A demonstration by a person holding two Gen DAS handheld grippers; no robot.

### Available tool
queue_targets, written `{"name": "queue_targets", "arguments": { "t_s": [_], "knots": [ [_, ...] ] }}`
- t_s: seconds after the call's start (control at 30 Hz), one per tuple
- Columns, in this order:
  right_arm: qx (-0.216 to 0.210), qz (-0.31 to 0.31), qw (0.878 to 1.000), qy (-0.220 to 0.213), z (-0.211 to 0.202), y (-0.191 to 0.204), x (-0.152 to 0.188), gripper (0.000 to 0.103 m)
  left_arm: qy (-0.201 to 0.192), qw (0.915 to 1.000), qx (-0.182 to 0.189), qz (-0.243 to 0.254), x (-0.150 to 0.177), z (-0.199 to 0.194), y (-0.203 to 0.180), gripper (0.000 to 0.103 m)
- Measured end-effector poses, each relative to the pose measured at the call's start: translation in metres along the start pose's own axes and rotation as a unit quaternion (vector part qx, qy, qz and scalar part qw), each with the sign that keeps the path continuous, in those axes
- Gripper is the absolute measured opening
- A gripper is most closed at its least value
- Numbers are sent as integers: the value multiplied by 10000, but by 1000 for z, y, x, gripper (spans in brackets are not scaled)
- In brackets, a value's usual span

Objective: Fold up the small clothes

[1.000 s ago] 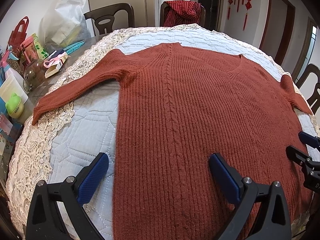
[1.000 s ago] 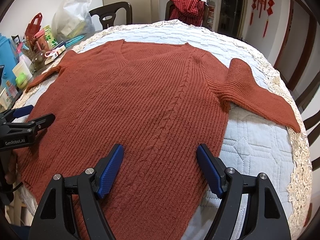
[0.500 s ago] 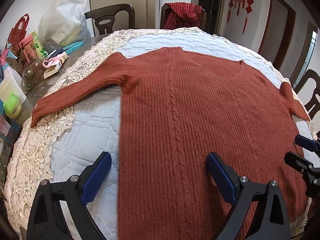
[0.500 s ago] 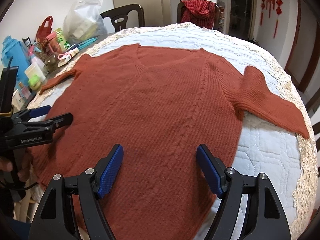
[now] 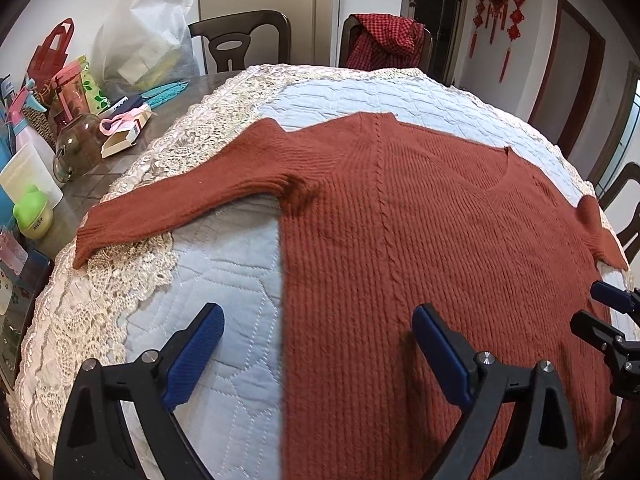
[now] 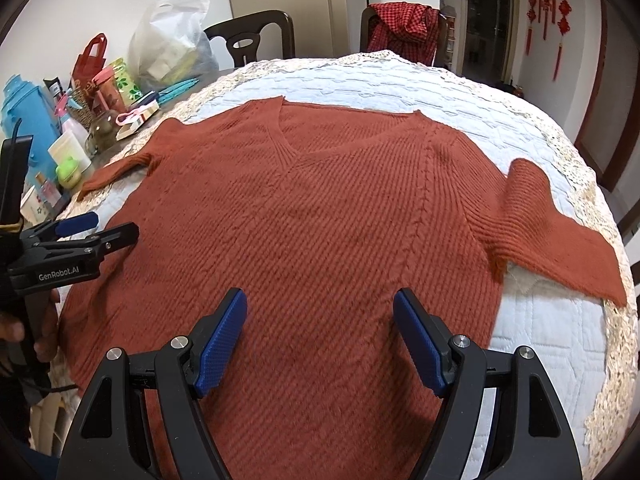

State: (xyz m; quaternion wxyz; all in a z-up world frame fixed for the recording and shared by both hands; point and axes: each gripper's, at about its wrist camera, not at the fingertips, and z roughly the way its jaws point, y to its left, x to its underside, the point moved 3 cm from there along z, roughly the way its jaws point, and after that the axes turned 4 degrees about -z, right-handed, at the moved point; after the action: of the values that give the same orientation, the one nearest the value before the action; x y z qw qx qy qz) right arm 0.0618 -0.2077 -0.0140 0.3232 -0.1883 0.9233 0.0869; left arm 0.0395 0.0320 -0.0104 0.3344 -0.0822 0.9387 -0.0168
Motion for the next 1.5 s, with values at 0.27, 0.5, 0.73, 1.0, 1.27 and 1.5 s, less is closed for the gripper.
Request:
{"name": "queue_targets", "arguments": {
  "t_s": [0.27, 0.5, 0.73, 1.0, 1.27, 1.5],
  "knots": [
    [-21, -22, 10000, -21, 4, 3, -7, 76, -10, 9988, -110, -477, -13, 7, 35, 88],
    [-32, -49, 10000, 19, 9, 5, -10, 76, -80, 9918, 25, -1274, -22, 14, 84, 75],
    [-45, -28, 9999, 93, 15, 4, -9, 76, -261, 9820, 333, -1842, -34, 18, 110, 73],
    [-40, 23, 9999, 119, 17, -1, -7, 76, -249, 9683, 569, -2421, -41, 34, 135, 71],
    [-57, 51, 9999, 96, 15, -3, -8, 76, -258, 9689, 239, -2450, -55, 43, 146, 17],
    [-75, 195, 9998, 34, 11, -9, -7, 76, -924, 9798, 769, -1600, -96, 0, 100, 11]
  ]
}}
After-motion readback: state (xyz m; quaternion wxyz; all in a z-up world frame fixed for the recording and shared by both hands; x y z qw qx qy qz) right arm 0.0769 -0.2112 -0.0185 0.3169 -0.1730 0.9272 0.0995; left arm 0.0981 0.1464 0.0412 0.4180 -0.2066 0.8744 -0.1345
